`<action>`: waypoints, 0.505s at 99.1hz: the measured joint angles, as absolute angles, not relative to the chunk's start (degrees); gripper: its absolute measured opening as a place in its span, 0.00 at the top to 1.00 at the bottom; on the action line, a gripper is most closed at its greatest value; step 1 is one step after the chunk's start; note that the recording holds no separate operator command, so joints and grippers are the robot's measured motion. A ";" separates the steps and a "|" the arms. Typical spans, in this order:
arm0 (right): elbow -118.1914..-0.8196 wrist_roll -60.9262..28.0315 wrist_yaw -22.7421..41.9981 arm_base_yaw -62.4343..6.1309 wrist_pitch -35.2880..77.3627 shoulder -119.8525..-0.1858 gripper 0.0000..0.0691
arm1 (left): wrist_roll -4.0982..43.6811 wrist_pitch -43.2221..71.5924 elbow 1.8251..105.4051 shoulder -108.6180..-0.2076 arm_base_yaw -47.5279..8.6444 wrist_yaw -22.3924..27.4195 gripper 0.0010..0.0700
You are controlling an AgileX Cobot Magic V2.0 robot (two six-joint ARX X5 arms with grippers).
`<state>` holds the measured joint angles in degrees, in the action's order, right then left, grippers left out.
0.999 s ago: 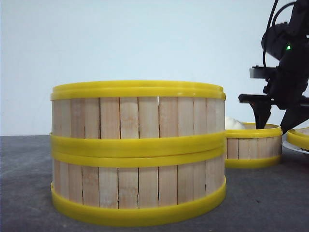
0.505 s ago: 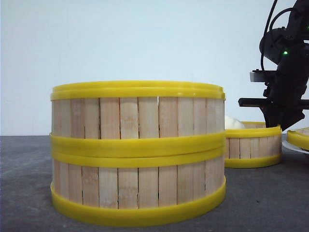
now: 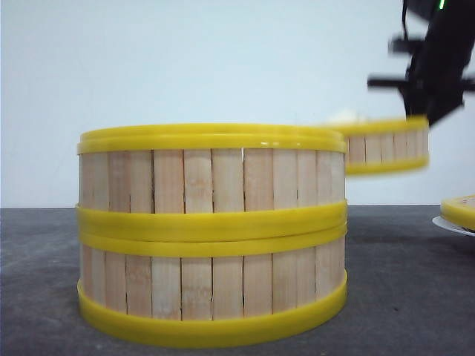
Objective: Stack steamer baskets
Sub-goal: 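Lift the one-bun basket with the right gripper toward the stack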
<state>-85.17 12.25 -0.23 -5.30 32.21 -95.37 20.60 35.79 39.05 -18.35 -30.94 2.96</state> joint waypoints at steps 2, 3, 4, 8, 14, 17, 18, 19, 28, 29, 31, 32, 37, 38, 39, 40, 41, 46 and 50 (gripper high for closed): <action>-85.47 12.25 -0.64 -5.52 32.45 -94.52 0.96 | 20.60 35.79 39.05 -18.35 -30.94 2.96 0.67; -85.60 12.23 -0.84 -5.63 32.60 -94.11 0.96 | 20.60 35.79 39.05 -18.35 -30.94 2.96 0.67; -85.73 12.23 -1.06 -5.72 32.77 -93.69 0.96 | 20.60 35.79 39.05 -18.35 -30.94 2.96 0.67; -86.08 12.19 -2.09 -6.20 33.39 -91.98 0.96 | 20.60 35.79 39.05 -18.35 -30.94 2.96 0.67; -86.13 11.88 -3.31 -7.09 34.92 -89.38 0.96 | 20.60 35.79 39.05 -18.35 -30.94 2.96 0.67; -86.13 11.62 -3.73 -7.53 36.01 -88.12 0.96 | 20.60 35.79 39.05 -18.35 -30.94 2.96 0.67; -86.13 11.42 -3.84 -7.70 36.42 -87.72 0.96 | 20.60 35.79 39.05 -18.35 -30.94 2.96 0.67; -86.13 11.22 -3.92 -7.88 36.84 -87.31 0.96 | 20.60 35.79 39.05 -18.35 -30.94 2.96 0.67; -86.11 9.76 -4.10 -9.63 40.01 -83.92 0.96 | 20.60 35.79 39.05 -18.35 -30.94 2.96 0.67; -86.11 9.63 -4.10 -9.87 40.29 -83.57 0.96 | 20.60 35.79 39.05 -18.35 -30.94 2.96 0.67; -86.11 9.34 -4.10 -10.33 40.75 -82.87 0.96 | 20.60 35.79 39.05 -18.35 -30.94 2.96 0.67; -86.11 9.26 -4.12 -10.55 41.01 -82.54 0.96 | 20.60 35.79 39.05 -18.35 -30.94 2.96 0.67; -86.11 8.73 -4.25 -11.73 41.89 -80.97 0.96 | 20.60 35.79 39.05 -18.35 -30.94 2.96 0.67; -86.11 8.71 -4.29 -11.97 42.13 -80.66 0.96 | 20.60 35.79 39.05 -18.35 -30.94 2.96 0.67; -86.11 8.67 -4.34 -12.21 42.30 -80.38 0.96 | 20.60 35.79 39.05 -18.35 -30.94 2.96 0.67; -86.11 8.51 -4.38 -12.58 42.68 -79.94 0.96 | 20.60 35.79 39.05 -18.35 -30.94 2.96 0.67; -86.11 8.43 -4.38 -12.84 42.85 -79.68 0.96 | 20.60 35.79 39.05 -18.35 -30.94 2.96 0.67; -86.11 8.12 -4.73 -14.26 44.10 -78.41 0.96 | 20.60 35.79 39.05 -18.35 -30.94 2.96 0.67; -86.11 7.86 -5.28 -15.53 45.10 -77.67 0.96 | 20.60 35.79 39.05 -18.35 -30.94 2.96 0.67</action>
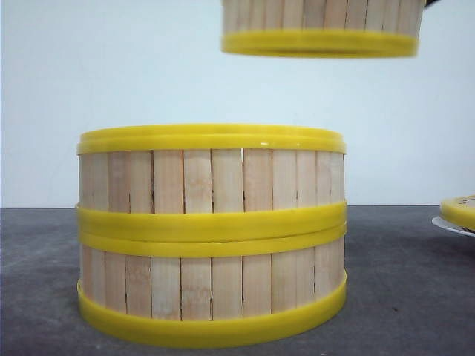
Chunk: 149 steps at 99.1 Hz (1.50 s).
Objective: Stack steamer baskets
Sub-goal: 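Lift the one-bun basket with the right gripper toward the stack, then lower the basket onto the stack top and open the right gripper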
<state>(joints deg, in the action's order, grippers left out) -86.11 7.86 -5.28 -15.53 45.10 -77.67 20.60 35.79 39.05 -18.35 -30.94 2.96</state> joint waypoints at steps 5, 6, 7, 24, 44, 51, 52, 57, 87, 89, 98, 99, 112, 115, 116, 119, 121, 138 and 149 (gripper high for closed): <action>-86.11 7.66 -5.80 -17.37 46.44 -77.23 0.96 | 20.60 35.79 39.05 -18.35 -30.94 2.96 0.67; -86.11 7.60 -5.80 -17.76 46.72 -77.19 0.96 | 20.60 35.79 39.05 -18.35 -30.94 2.96 0.67; -86.11 7.55 -5.82 -18.11 47.00 -77.17 0.96 | 20.60 35.79 39.05 -18.35 -30.94 2.96 0.67; -85.76 6.59 -5.63 -24.14 50.33 -77.73 0.96 | 20.58 35.79 39.05 -18.35 -30.94 2.96 0.67; -85.73 6.22 -3.88 -29.76 49.54 -79.18 0.96 | 20.58 35.79 39.05 -18.35 -30.94 2.96 0.67; -85.76 6.22 -3.86 -30.96 49.34 -80.93 0.96 | 20.58 35.79 39.05 -18.35 -30.94 2.96 0.67; -85.76 6.22 -3.84 -31.14 49.34 -81.21 0.96 | 20.58 35.79 39.05 -18.35 -30.94 2.96 0.67; -85.76 6.20 -3.77 -32.03 49.34 -82.56 0.96 | 20.58 35.79 39.05 -18.35 -30.94 2.96 0.67; -85.73 6.17 -2.92 -35.33 48.69 -88.75 0.96 | 20.58 36.05 39.05 -18.35 -30.94 2.96 0.67; -85.73 6.20 -2.79 -35.42 48.69 -89.10 0.96 | 20.58 36.25 39.05 -18.35 -30.94 2.96 0.67; -85.73 6.17 -2.52 -35.57 48.77 -90.32 0.96 | 20.58 37.26 39.05 -18.35 -30.94 2.96 0.67; -85.73 6.15 -2.52 -35.57 48.80 -90.41 0.96 | 20.58 37.39 39.05 -18.35 -30.94 2.96 0.67; -85.73 6.15 -2.33 -35.57 48.82 -90.52 0.96 | 20.58 37.74 39.05 -18.35 -30.94 2.96 0.67; -85.71 6.15 -2.28 -35.55 48.88 -90.52 0.96 | 20.58 37.74 39.05 -18.35 -30.94 2.96 0.67; -85.71 6.15 -2.24 -35.53 48.90 -90.52 0.96 | 20.58 37.71 39.05 -18.35 -30.94 2.96 0.67; -85.71 6.15 -2.09 -35.51 49.06 -90.52 0.96 | 20.58 37.74 39.05 -18.35 -30.94 2.96 0.67; -85.73 6.15 -2.09 -35.48 49.21 -90.52 0.96 | 20.58 37.76 39.05 -18.35 -30.94 2.96 0.67; -85.73 5.50 -2.11 -35.48 51.57 -90.54 0.96 | 20.58 37.74 39.05 -18.35 -30.94 2.96 0.67; -85.73 5.10 -2.09 -35.48 51.79 -91.18 0.96 | 20.58 37.71 39.05 -18.35 -30.94 2.96 0.67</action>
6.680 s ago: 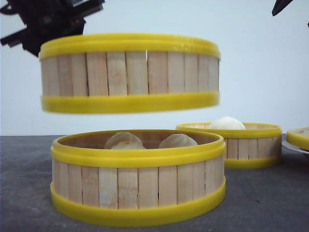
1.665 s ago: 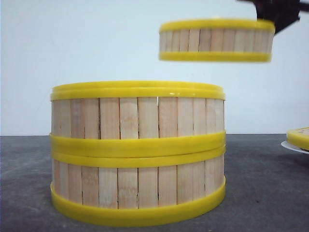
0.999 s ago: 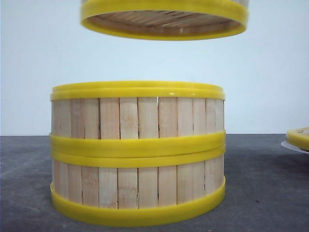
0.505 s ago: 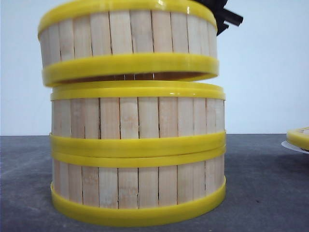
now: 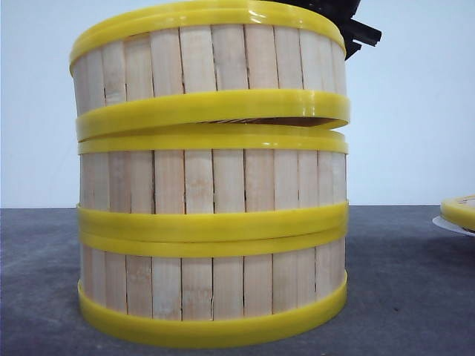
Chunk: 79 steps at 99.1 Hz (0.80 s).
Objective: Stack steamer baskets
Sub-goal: 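Lower the basket onto the stack top and open the right gripper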
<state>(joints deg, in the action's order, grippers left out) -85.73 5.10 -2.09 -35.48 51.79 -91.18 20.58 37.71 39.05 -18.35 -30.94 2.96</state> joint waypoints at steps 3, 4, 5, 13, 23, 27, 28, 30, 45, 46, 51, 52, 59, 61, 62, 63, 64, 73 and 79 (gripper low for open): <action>-85.73 4.93 -2.09 -35.46 51.81 -91.53 0.96 | 20.58 37.74 39.05 -18.35 -30.94 2.96 0.67; -85.73 4.89 -2.09 -35.46 51.79 -91.61 0.96 | 20.58 37.76 39.05 -18.35 -30.94 2.96 0.67; -85.73 4.91 -2.09 -35.46 51.79 -91.72 0.96 | 20.58 37.74 39.05 -18.35 -30.94 2.96 0.67; -85.76 4.73 -1.96 -35.42 51.59 -92.31 0.96 | 20.58 37.76 39.05 -18.35 -30.94 2.96 0.67; -85.78 4.69 -2.09 -35.35 51.59 -92.38 0.96 | 20.58 37.71 39.05 -18.35 -30.94 2.96 0.67; -85.78 4.69 -2.11 -35.35 51.62 -92.38 0.93 | 20.58 37.76 39.05 -18.35 -30.94 2.96 0.67; -85.78 4.69 -2.17 -35.35 51.62 -92.40 0.91 | 20.58 37.76 39.05 -18.35 -30.94 2.96 0.67; -85.78 4.69 -2.35 -35.35 51.68 -92.40 0.86 | 20.58 37.74 39.05 -18.35 -30.94 2.96 0.67; -85.78 4.71 -2.44 -35.33 50.02 -92.38 0.50 | 20.58 37.74 39.05 -18.35 -30.94 2.96 0.67; -85.78 4.71 -2.44 -35.29 49.95 -92.38 0.50 | 20.58 37.74 39.05 -18.35 -30.94 2.96 0.67; -85.78 4.71 -2.44 -34.81 49.23 -91.94 0.47 | 20.58 37.74 39.05 -18.35 -30.94 2.96 0.67; -85.76 4.71 -2.44 -34.74 49.06 -91.79 0.46 | 20.58 37.74 39.05 -18.35 -30.94 2.96 0.67; -85.76 4.71 -1.72 -34.35 47.88 -89.89 0.45 | 20.58 37.76 39.05 -18.35 -30.94 2.96 0.67; -85.76 4.71 -1.19 -34.22 47.48 -89.08 0.45 | 20.58 37.76 39.05 -18.35 -30.94 2.96 0.67; -85.76 4.73 -0.89 -34.15 47.29 -88.62 0.45 | 20.56 37.76 39.05 -18.35 -30.94 2.96 0.67; -85.76 4.73 -0.51 -34.09 47.13 -88.14 0.45 | 20.56 37.74 39.05 -18.35 -30.94 2.96 0.67; -85.76 4.73 -0.12 -34.02 46.96 -87.61 0.45 | 20.56 37.74 39.05 -18.35 -30.94 2.96 0.67; -85.76 4.78 4.25 -33.28 46.30 -81.78 0.44 | 20.51 37.74 39.05 -18.35 -30.94 2.92 0.67; -85.78 4.80 7.92 -32.84 46.24 -77.49 0.44 | 20.36 37.63 39.05 -18.35 -30.94 2.92 0.67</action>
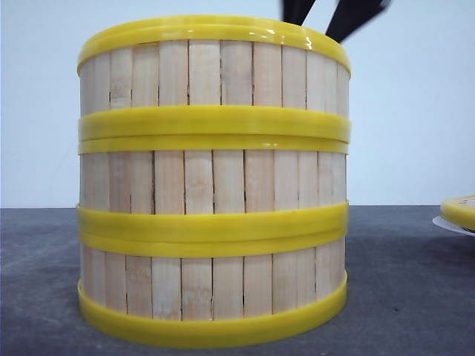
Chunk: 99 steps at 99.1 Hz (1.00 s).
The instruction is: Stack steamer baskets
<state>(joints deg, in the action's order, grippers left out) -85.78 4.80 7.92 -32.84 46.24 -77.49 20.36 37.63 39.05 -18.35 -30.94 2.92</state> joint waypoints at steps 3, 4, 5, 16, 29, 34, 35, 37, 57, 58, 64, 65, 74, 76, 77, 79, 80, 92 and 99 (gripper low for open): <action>-85.78 4.82 9.85 -32.69 46.26 -75.46 0.44 | 20.21 37.52 39.05 -18.35 -30.94 2.92 0.67; -85.78 4.80 10.57 -32.58 46.30 -74.76 0.44 | 20.12 37.45 39.05 -18.35 -30.94 2.92 0.67; -85.78 4.82 11.20 -32.47 46.35 -74.11 0.44 | 20.10 37.43 39.05 -18.35 -30.94 2.92 0.67; -85.80 5.04 16.78 -31.07 47.81 -67.68 0.44 | 19.44 36.27 39.05 -18.35 -30.94 2.92 0.67; -85.80 6.46 17.85 -28.14 51.66 -61.98 0.44 | 19.05 34.44 39.05 -18.35 -30.94 2.76 0.67; -85.80 6.94 17.89 -26.50 53.74 -60.34 0.44 | 19.03 34.50 39.05 -18.35 -30.94 2.61 0.67; -85.80 6.98 17.87 -26.17 54.15 -60.12 0.44 | 19.03 34.50 39.05 -18.35 -30.94 2.52 0.67; -85.82 7.14 17.87 -25.54 55.07 -59.79 0.44 | 19.03 34.48 39.05 -18.35 -30.94 2.35 0.67; -83.81 7.73 17.61 -17.23 60.99 -59.83 0.44 | 18.90 34.48 39.05 -18.35 -30.94 1.78 0.67; -83.42 7.73 17.50 -16.80 60.99 -59.90 0.44 | 18.90 34.48 39.05 -18.35 -30.94 1.78 0.67; -80.36 7.77 16.25 -14.17 60.20 -60.03 0.44 | 18.87 34.48 39.05 -18.35 -30.94 1.78 0.67; -79.77 7.77 16.03 -13.74 59.92 -60.03 0.44 | 18.90 34.48 39.05 -18.35 -30.94 1.78 0.67; -73.78 7.92 12.10 -9.61 56.71 -60.03 0.44 | 18.68 34.50 39.05 -18.35 -30.94 1.76 0.67; -72.31 7.94 11.22 -8.69 55.75 -60.05 0.44 | 18.61 34.48 39.05 -18.35 -30.94 1.78 0.67; -71.59 7.97 10.83 -8.25 55.27 -60.05 0.44 | 18.57 34.48 39.05 -18.35 -30.94 1.78 0.67; -70.08 7.97 10.31 -7.44 54.33 -60.05 0.45 | 18.48 34.48 39.05 -18.35 -30.94 1.76 0.67; -69.34 7.99 10.15 -7.07 53.82 -60.07 0.45 | 18.44 34.50 39.05 -18.35 -30.94 1.78 0.67; -61.39 8.88 8.97 -3.40 49.93 -61.23 0.49 | 18.00 34.54 39.05 -18.35 -30.94 1.76 0.67; -58.72 9.10 8.91 -1.43 48.73 -62.54 0.49 | 17.93 34.94 39.05 -18.35 -30.94 1.74 0.67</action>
